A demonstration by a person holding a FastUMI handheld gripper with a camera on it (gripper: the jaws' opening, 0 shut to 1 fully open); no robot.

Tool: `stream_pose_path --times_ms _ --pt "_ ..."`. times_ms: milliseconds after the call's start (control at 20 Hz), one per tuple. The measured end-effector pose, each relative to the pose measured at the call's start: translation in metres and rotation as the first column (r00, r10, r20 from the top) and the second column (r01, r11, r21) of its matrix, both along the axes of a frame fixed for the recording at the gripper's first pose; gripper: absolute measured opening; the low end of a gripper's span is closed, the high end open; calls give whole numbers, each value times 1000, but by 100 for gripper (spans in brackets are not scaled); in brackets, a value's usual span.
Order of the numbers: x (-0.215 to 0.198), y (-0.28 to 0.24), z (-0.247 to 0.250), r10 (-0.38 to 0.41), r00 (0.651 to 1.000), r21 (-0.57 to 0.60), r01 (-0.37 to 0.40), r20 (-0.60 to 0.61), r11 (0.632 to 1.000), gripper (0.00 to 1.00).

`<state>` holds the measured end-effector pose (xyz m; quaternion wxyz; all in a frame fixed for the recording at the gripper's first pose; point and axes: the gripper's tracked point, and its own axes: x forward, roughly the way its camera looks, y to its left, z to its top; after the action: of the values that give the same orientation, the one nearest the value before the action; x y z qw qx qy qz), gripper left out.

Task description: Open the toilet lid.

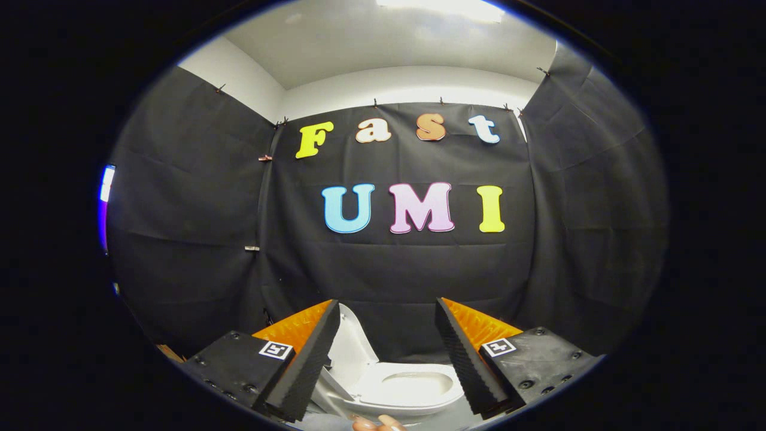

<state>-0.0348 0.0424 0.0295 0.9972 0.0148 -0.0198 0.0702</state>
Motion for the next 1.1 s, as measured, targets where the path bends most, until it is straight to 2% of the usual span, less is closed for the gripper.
stream_pose_path --times_ms 500,800,1100 --pt "4 -1 -3 2 1000 4 -2 -13 1000 99" --pt "1 12 2 37 999 -1 -37 3 999 99" --pt "1 14 3 26 1000 -16 -25 11 1000 99"
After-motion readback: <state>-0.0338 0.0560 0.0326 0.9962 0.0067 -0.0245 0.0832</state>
